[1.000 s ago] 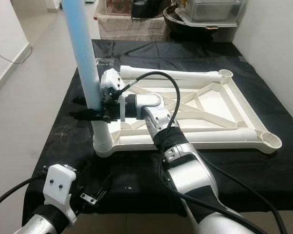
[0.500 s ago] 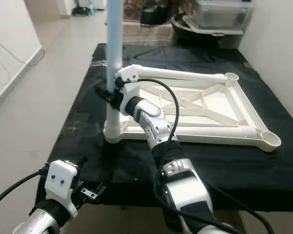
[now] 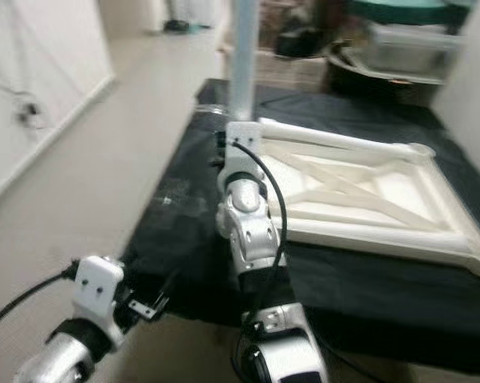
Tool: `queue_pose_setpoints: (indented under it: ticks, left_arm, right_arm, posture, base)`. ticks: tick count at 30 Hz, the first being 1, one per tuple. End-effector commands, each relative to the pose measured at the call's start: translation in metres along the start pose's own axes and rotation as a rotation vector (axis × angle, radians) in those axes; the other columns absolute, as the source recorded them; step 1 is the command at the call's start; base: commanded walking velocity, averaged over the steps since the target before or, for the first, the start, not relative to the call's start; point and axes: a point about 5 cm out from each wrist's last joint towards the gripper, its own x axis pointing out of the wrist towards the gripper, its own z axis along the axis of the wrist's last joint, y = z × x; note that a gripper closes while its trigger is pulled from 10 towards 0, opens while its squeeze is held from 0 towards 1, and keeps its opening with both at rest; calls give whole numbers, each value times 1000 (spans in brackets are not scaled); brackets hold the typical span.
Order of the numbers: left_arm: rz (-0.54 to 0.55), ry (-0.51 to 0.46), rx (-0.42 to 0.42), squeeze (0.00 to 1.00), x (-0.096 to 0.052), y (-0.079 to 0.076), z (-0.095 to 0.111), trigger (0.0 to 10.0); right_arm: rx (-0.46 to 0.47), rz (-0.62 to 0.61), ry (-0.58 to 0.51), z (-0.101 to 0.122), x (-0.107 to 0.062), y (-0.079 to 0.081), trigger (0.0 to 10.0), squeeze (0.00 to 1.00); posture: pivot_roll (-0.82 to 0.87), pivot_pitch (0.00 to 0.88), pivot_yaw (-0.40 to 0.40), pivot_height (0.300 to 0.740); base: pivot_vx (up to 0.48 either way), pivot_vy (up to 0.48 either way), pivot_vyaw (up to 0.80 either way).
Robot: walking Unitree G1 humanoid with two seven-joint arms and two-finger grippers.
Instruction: Building children table
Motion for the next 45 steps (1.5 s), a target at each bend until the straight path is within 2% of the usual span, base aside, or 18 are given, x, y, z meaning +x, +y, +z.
queue_pose_setpoints:
  ticks: [1,3,5,9,11,13,18,19,20,22,25,26,27,28,29,33,41,45]
  left_arm:
    - [-3,11,6,0,0,0,-3,10000]
    - [-4,9,10,0,0,0,-3,10000]
    - [-3,8,12,0,0,0,-3,10000]
    - [-3,8,14,0,0,1,-4,10000]
    - [-1,11,-3,0,2,2,-5,10000]
    - [-1,12,-10,0,3,2,-5,10000]
    - [5,23,-37,0,9,3,-7,10000]
    - [19,26,-44,1000,10,4,-8,10000]
    - [35,29,-38,1000,11,6,-8,10000]
    - [76,32,38,1000,16,13,-6,10000]
    - [86,33,63,1000,17,15,-5,10000]
    - [113,44,103,1000,22,19,-4,10000]
    - [127,55,144,455,29,24,-3,10000]
    - [125,50,174,0,38,28,1,10000]
    - [121,44,191,0,44,30,4,10000]
    - [88,6,240,0,57,32,14,10000]
    - [63,-17,299,0,73,32,23,10000]
    - [62,-10,308,0,76,32,22,10000]
  right_arm:
    - [116,11,129,-24,-16,27,10000,0]
    - [193,-21,115,-20,-15,34,10000,0]
    - [224,-53,82,-13,-13,35,10000,0]
    - [241,-76,46,-4,-8,32,10000,0]
    - [262,-99,-8,13,-5,26,10000,0]
    - [266,-100,-30,19,-4,25,10000,0]
    - [301,18,-248,63,-5,16,10000,0]
    - [321,81,-282,70,-8,18,10000,0]
    - [347,155,-298,75,-11,20,10000,0]
    - [412,337,-281,76,-19,30,10000,0]
    - [429,382,-272,76,-21,32,10000,0]
    - [441,448,-254,72,-25,36,10000,0]
    - [443,530,-222,63,-31,40,10000,0]
    - [438,613,-187,53,-37,44,10000,0]
    - [436,668,-163,46,-42,47,10000,0]
    - [405,721,-149,35,-48,47,10000,0]
    - [383,816,-146,29,-56,48,10000,0]
    - [388,852,-138,29,-60,47,10000,0]
  posture:
    - [167,104,-53,740]
    - [173,103,-54,740]
    - [176,101,-55,740]
    - [175,99,-54,740]
    - [174,97,-50,740]
    - [174,97,-50,740]
    - [168,86,-48,740]
    - [170,83,-47,740]
    - [170,81,-48,740]
    - [169,77,-47,740]
    - [169,77,-47,740]
    - [165,72,-46,740]
    - [161,67,-45,740]
    - [160,64,-45,740]
    - [159,63,-46,740]
    - [151,54,-41,740]
    - [142,23,-37,740]
    - [140,18,-40,740]
  base:
    - [0,0,0]
    - [0,0,0]
    - [0,0,0]
    - [0,0,0]
    - [0,0,0]
    - [0,0,0]
    - [0,0,0]
    - [0,0,0]
    - [0,0,0]
    - [0,0,0]
    - [0,0,0]
    - [0,0,0]
    - [0,0,0]
    - [0,0,0]
    - [0,0,0]
    - [0,0,0]
    - [0,0,0]
    - [0,0,0]
